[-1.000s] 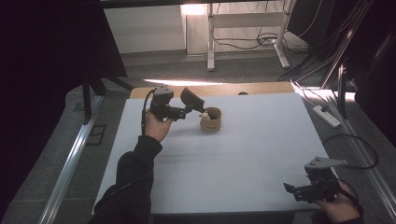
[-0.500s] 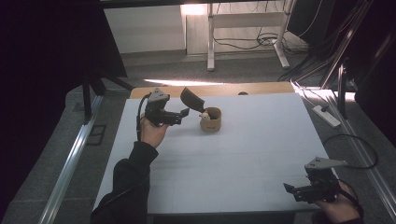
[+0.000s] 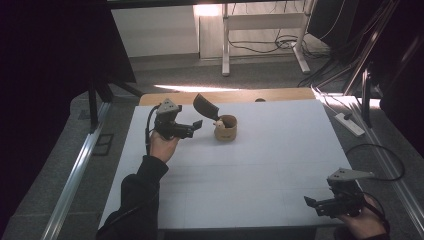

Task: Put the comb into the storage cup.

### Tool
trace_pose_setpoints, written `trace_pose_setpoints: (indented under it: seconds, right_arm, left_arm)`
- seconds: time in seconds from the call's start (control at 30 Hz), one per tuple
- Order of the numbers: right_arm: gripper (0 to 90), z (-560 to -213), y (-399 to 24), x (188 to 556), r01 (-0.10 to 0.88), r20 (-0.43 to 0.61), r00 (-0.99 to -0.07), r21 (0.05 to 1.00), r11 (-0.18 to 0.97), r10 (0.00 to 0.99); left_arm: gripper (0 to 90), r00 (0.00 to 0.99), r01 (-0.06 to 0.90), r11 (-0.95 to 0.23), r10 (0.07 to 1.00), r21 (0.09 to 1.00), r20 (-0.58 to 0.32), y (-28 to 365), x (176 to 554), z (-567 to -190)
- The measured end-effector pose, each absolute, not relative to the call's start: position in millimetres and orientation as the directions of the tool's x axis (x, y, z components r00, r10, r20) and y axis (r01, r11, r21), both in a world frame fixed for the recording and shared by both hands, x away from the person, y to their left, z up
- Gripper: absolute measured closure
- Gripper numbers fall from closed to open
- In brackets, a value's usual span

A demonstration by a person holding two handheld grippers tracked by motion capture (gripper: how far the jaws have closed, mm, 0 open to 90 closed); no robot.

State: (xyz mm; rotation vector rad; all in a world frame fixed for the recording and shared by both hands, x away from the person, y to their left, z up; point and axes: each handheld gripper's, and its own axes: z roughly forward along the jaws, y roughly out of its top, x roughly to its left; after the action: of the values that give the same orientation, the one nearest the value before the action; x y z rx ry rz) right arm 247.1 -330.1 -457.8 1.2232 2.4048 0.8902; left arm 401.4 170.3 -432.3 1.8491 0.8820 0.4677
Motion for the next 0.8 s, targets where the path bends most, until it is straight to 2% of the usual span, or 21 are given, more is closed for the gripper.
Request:
trace_pose_setpoints:
  seconds: [0.3, 0.8]
  right_arm:
    - [0.6, -457.4, -327.3, 244.6, 0.592, -0.009, -0.620, 0.652, 0.475, 0.785]
    - [0.0, -457.1, -327.2, 243.8, 0.594, -0.025, -0.601, 0.656, 0.466, 0.799]
  left_arm:
    - [0.0, 0.654, 0.372, -0.235, 0.753, 0.898, -0.075, 177.7, 389.9, -432.5]
    - [0.0, 0.662, 0.389, -0.246, 0.744, 0.888, -0.084, 179.8, 379.0, -436.6]
